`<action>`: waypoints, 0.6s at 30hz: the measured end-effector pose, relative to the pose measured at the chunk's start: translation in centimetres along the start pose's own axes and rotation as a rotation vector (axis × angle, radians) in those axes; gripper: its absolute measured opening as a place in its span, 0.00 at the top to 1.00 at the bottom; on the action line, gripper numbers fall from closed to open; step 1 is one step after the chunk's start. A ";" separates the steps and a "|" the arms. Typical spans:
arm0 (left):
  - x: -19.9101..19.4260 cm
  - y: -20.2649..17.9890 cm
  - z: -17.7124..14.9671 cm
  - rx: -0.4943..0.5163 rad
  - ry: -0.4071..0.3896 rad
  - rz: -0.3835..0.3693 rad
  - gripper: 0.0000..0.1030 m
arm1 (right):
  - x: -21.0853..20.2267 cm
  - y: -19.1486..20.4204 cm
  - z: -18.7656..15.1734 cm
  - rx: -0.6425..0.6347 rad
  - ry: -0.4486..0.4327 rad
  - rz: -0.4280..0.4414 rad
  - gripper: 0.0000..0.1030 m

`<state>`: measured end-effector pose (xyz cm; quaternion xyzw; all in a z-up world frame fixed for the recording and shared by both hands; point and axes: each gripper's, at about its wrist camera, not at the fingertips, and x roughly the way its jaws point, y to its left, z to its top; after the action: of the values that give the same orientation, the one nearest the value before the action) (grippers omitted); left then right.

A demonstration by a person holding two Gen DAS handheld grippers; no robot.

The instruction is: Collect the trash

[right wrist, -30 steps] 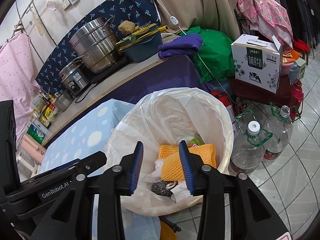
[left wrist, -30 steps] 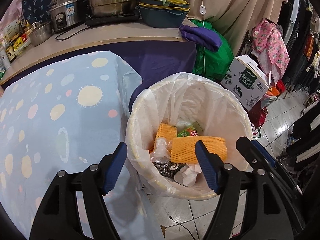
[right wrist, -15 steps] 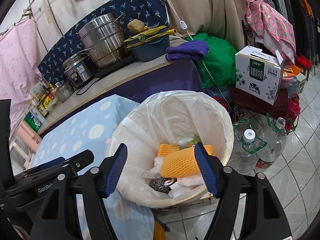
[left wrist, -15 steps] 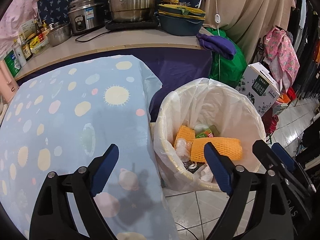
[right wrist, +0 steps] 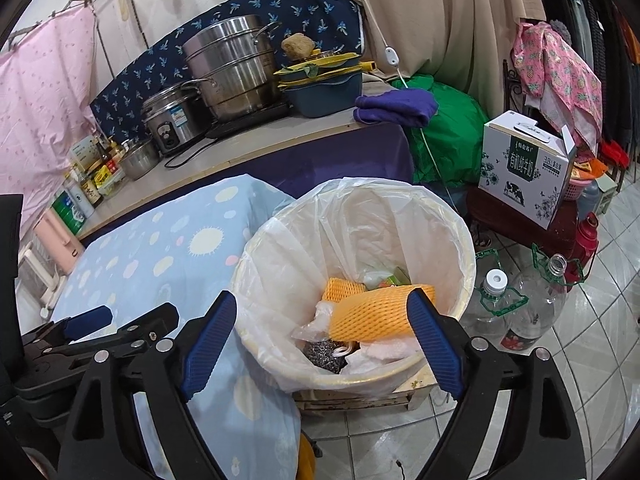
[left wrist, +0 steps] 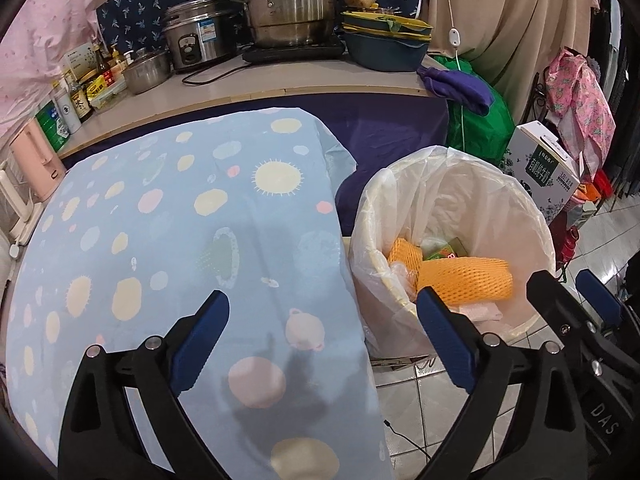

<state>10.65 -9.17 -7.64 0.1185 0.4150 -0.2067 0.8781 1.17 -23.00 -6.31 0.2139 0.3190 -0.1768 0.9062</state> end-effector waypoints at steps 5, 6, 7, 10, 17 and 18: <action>-0.6 0.6 -0.8 0.013 0.005 0.023 0.10 | -0.6 0.5 -0.3 -0.017 0.019 0.009 0.15; -0.7 0.7 -1.0 0.012 0.007 0.029 0.10 | -0.6 0.5 -0.4 -0.019 0.024 0.014 0.12; -0.8 0.8 -1.1 0.007 0.009 0.034 0.10 | -0.7 0.6 -0.4 -0.021 0.029 0.015 0.07; -1.0 1.2 -1.4 -0.010 0.023 0.040 0.10 | -1.0 0.9 -0.5 -0.040 0.032 0.009 0.06; -1.9 1.3 -1.8 -0.017 0.022 0.049 0.10 | -1.9 1.1 -0.6 -0.068 0.031 -0.011 0.06; -2.1 1.3 -1.8 -0.016 0.021 0.052 0.10 | -2.0 1.0 -0.6 -0.069 0.030 -0.011 0.06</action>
<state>8.80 -6.81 -7.14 0.1244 0.4229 -0.1793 0.8795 -0.16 -21.46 -5.14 0.1836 0.3397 -0.1673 0.9072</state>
